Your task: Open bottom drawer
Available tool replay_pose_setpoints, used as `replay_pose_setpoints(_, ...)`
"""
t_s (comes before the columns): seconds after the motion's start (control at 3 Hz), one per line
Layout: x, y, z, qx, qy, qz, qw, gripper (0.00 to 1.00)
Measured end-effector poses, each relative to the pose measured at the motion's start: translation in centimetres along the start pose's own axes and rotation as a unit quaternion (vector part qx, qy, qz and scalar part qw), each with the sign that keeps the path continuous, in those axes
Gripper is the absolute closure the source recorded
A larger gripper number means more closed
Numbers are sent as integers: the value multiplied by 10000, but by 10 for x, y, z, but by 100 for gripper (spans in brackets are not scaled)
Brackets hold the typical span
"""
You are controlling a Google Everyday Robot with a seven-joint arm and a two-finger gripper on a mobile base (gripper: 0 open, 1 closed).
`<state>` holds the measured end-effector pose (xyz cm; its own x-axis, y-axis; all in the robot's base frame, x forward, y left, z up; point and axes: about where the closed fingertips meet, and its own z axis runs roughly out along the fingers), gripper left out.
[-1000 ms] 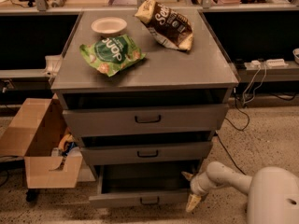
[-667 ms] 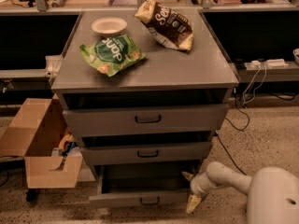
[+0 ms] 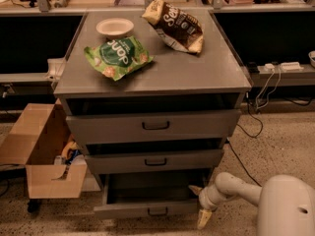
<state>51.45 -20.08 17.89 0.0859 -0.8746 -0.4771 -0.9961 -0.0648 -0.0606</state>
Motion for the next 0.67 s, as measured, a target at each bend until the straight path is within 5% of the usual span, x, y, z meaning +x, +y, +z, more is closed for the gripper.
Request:
replay_pose_setpoints(0.33,-1,17,5,-240,21,-187,9995,0)
replay_pose_setpoints(0.67,3,31,10,-478,5,-213,9986,16)
